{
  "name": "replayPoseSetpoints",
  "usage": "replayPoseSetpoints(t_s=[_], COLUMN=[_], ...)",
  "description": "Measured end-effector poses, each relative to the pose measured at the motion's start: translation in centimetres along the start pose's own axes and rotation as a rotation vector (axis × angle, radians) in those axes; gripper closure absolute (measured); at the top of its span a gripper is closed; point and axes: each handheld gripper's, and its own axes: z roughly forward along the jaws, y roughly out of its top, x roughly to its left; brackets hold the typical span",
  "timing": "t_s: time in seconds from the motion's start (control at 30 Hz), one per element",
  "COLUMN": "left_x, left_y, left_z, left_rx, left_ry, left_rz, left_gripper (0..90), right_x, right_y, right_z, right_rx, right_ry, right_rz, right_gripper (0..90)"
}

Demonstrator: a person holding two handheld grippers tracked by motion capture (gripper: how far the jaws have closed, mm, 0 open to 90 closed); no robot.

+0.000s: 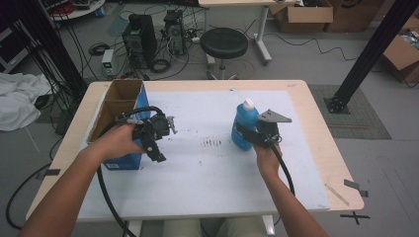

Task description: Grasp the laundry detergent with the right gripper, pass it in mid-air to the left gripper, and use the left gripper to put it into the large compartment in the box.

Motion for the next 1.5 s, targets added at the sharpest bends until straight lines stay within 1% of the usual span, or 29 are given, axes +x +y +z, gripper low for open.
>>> replayPoseSetpoints(t_s=[0.13,0.2,0.33,0.5,0.63,0.7,0.77,0.87,0.93,0.97,1.0,1.03,1.07,1.17,1.23,1.27,1.3,1.33,1.37,1.4,1.43,1.47,1.5], left_x=[0.0,0.0,-0.2,-0.4,-0.5,-0.6,-0.6,-0.7,-0.8,-0.8,-0.9,-1.0,-1.0,-1.3,-1.4,-1.4,-1.5,-1.6,-1.8,-1.8,-1.9,-2.0,-2.1], left_y=[0.0,0.1,0.1,0.3,0.6,0.8,1.0,1.3,1.4,1.4,1.6,1.6,1.7,1.9,2.1,2.1,2.2,2.4,2.5,2.6,2.7,2.8,2.9], left_z=[0.0,-0.1,-0.2,-0.4,-0.5,-0.6,-0.7,-0.9,-1.1,-1.1,-1.3,-1.4,-1.4,-1.6,-1.8,-1.8,-1.9,-2.0,-2.0,-2.1,-2.1,-2.1,-2.1], left_rx=[-0.001,-0.004,-0.004,-0.01,-0.01,-0.009,-0.009,-0.008,-0.015,-0.015,-0.018,-0.025,-0.026,-0.022,-0.022,-0.022,-0.026,-0.024,-0.024,-0.017,-0.015,-0.017,-0.015], left_ry=[-0.001,0.0,0.001,0.004,0.006,0.007,0.009,0.015,0.016,0.016,0.019,0.017,0.02,0.024,0.027,0.027,0.028,0.03,0.032,0.034,0.035,0.036,0.037], left_rz=[-0.001,-0.002,0.0,0.004,0.008,0.012,0.014,0.022,0.02,0.02,0.021,0.02,0.024,0.028,0.034,0.034,0.035,0.041,0.045,0.054,0.057,0.055,0.059], left_gripper=[21.0,21.1,21.1,21.0,21.0,21.0,21.0,20.9,20.9,20.9,20.9,20.8,20.9,20.9,20.9,20.9,20.9,20.9,20.9,20.8,20.8,20.9,20.9], right_x=[0.1,0.2,0.4,0.2,-0.1,-0.1,-0.2,-0.5,-0.6,-0.6,-0.8,-0.8,-0.9,-1.0,-1.0,-1.0,-1.0,-1.1,-1.1,-1.2,-1.2,-1.2,-1.1], right_y=[0.0,0.0,0.1,0.4,1.0,1.2,1.3,1.6,1.8,1.8,1.9,1.9,1.9,1.8,1.7,1.7,1.6,1.6,1.6,1.5,1.5,1.5,1.5], right_z=[0.0,-0.1,-0.1,-0.5,-1.1,-1.4,-1.7,-2.2,-2.5,-2.5,-2.9,-2.9,-3.1,-3.3,-3.5,-3.5,-3.6,-3.7,-3.7,-3.7,-3.7,-3.8,-3.8], right_rx=[0.0,-0.004,-0.001,-0.001,0.005,0.006,0.006,0.0,-0.004,-0.004,-0.003,-0.002,0.002,0.017,0.021,0.021,0.021,0.018,0.016,0.013,0.011,0.009,0.008], right_ry=[-0.005,-0.009,-0.003,0.027,0.074,0.1,0.128,0.183,0.223,0.223,0.275,0.286,0.313,0.372,0.399,0.399,0.439,0.462,0.474,0.504,0.522,0.549,0.565], right_rz=[-0.004,-0.015,-0.035,-0.034,-0.05,-0.063,-0.064,-0.069,-0.076,-0.076,-0.094,-0.098,-0.112,-0.151,-0.164,-0.164,-0.174,-0.175,-0.174,-0.174,-0.176,-0.185,-0.194], right_gripper=[43.3,43.9,44.3,44.5,44.6,44.6,44.6,44.6,44.5,44.5,44.5,44.4,44.4,44.5,44.5,44.5,44.4,44.5,44.4,44.5,44.4,44.5,44.4])
